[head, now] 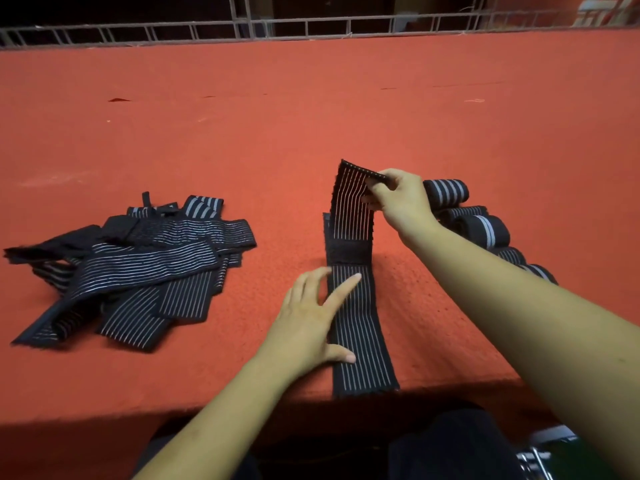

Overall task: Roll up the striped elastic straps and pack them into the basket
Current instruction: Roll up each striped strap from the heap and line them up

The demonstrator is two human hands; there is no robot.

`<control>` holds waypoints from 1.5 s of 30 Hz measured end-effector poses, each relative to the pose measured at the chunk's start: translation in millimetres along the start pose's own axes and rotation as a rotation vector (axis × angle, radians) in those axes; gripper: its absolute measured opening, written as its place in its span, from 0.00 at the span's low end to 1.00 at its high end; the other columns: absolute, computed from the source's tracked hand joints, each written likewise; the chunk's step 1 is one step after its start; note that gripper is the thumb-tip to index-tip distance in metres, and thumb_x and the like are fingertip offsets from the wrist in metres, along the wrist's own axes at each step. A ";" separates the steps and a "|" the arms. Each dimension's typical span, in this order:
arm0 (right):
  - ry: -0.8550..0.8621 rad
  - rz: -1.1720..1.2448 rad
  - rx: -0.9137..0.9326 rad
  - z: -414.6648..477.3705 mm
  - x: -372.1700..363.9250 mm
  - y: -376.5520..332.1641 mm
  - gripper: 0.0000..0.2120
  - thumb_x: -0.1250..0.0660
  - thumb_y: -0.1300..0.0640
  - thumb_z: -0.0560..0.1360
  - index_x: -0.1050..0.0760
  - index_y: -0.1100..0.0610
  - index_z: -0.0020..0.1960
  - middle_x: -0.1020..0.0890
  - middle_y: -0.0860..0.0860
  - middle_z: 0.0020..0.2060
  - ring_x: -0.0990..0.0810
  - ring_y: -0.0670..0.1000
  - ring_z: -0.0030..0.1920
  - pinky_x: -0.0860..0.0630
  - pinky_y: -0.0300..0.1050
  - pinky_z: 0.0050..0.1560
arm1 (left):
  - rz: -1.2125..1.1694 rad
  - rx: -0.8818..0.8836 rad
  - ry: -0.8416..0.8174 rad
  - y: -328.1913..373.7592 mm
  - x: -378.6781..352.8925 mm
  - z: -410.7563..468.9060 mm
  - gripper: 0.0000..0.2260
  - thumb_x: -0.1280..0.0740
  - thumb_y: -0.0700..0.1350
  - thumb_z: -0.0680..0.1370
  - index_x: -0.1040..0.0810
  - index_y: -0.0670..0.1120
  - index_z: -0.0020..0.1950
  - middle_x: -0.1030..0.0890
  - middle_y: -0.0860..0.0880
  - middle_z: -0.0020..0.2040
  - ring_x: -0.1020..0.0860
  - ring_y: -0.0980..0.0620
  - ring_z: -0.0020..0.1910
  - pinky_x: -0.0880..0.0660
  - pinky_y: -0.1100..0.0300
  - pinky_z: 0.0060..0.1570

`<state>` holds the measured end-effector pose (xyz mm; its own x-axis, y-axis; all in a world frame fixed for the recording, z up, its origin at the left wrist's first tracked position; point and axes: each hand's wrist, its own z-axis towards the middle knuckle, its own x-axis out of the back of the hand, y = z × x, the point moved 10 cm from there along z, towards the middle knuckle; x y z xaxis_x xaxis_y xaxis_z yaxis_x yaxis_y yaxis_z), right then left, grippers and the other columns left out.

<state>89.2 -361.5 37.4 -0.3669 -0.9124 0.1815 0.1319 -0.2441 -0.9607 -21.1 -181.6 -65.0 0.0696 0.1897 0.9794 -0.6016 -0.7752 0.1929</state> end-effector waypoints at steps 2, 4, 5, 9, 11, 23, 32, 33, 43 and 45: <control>-0.002 -0.026 -0.004 8.2 -4.8 8.6 0.10 0.38 0.65 0.81 0.24 0.57 0.43 0.20 0.52 0.36 0.18 0.48 0.35 0.19 0.45 0.42 | 0.041 -0.127 -0.062 -0.4 -8.3 11.5 0.52 0.29 0.70 0.67 0.59 0.63 0.80 0.63 0.49 0.81 0.66 0.47 0.79 0.63 0.51 0.77; -0.003 -0.046 -0.015 16.7 -10.3 17.9 0.10 0.39 0.65 0.81 0.24 0.57 0.43 0.20 0.53 0.35 0.18 0.48 0.33 0.20 0.44 0.39 | 0.030 -0.195 -0.176 -5.7 -25.2 21.9 0.50 0.31 0.72 0.67 0.54 0.61 0.81 0.65 0.50 0.81 0.70 0.49 0.78 0.67 0.50 0.77; -0.004 -0.049 -0.024 21.0 -13.5 23.6 0.10 0.39 0.65 0.81 0.25 0.56 0.43 0.20 0.53 0.35 0.19 0.48 0.32 0.21 0.43 0.36 | -0.003 -0.198 -0.231 -9.8 -33.4 25.4 0.50 0.31 0.73 0.67 0.53 0.61 0.81 0.63 0.51 0.81 0.70 0.51 0.78 0.66 0.49 0.78; -0.034 -0.062 -0.075 36.8 -30.8 51.8 0.03 0.38 0.64 0.82 0.25 0.62 0.51 0.21 0.56 0.38 0.20 0.48 0.29 0.22 0.43 0.33 | -0.078 -0.222 -0.219 -22.1 -46.5 31.6 0.48 0.38 0.78 0.64 0.47 0.62 0.80 0.51 0.54 0.82 0.56 0.53 0.81 0.57 0.49 0.78; -0.016 -0.066 -0.103 46.1 -35.8 67.4 0.03 0.37 0.63 0.82 0.28 0.61 0.55 0.21 0.56 0.38 0.20 0.49 0.28 0.23 0.44 0.32 | -0.070 -0.223 -0.114 -26.5 -38.8 36.7 0.46 0.49 0.81 0.66 0.45 0.61 0.80 0.43 0.55 0.80 0.46 0.53 0.79 0.51 0.51 0.77; 0.020 -0.461 -0.200 93.5 -48.7 140.1 0.15 0.26 0.56 0.74 0.31 0.53 0.34 0.20 0.53 0.32 0.16 0.60 0.39 0.19 0.56 0.46 | -0.057 0.008 0.004 -33.6 -30.4 101.5 0.26 0.41 0.58 0.82 0.34 0.47 0.77 0.25 0.46 0.60 0.29 0.44 0.60 0.32 0.50 0.65; 0.082 -0.149 -0.176 77.2 -45.7 145.6 0.13 0.26 0.59 0.73 0.28 0.51 0.35 0.23 0.47 0.34 0.25 0.48 0.37 0.26 0.46 0.43 | -0.192 0.357 0.208 -99.6 -5.9 155.3 0.11 0.40 0.51 0.78 0.18 0.51 0.49 0.23 0.46 0.49 0.26 0.42 0.55 0.32 0.49 0.56; 0.084 -0.128 -0.132 72.7 -45.0 140.2 0.13 0.26 0.60 0.73 0.28 0.51 0.36 0.23 0.46 0.34 0.25 0.46 0.36 0.27 0.42 0.43 | -0.163 0.395 0.241 -100.6 -8.6 155.0 0.11 0.40 0.51 0.78 0.19 0.50 0.48 0.22 0.46 0.48 0.26 0.42 0.54 0.33 0.49 0.54; 0.006 0.062 0.001 56.5 -40.1 119.6 0.10 0.27 0.62 0.74 0.25 0.50 0.40 0.19 0.48 0.38 0.22 0.50 0.40 0.26 0.44 0.39 | -0.532 0.372 0.409 -126.9 -15.4 160.6 0.15 0.34 0.55 0.74 0.25 0.48 0.55 0.22 0.50 0.50 0.24 0.45 0.54 0.29 0.48 0.59; 0.014 0.142 -0.001 53.5 -39.5 116.9 0.10 0.27 0.63 0.74 0.25 0.51 0.40 0.20 0.48 0.38 0.23 0.48 0.38 0.26 0.43 0.39 | -0.689 0.363 0.437 -129.0 -13.6 160.1 0.14 0.33 0.52 0.77 0.25 0.49 0.60 0.21 0.52 0.51 0.22 0.47 0.55 0.28 0.50 0.61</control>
<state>168.4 -371.6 -70.9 -0.3575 -0.9330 0.0411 0.1820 -0.1127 -0.9768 182.9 -180.6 -93.5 -0.0318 0.8392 0.5428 -0.2438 -0.5332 0.8101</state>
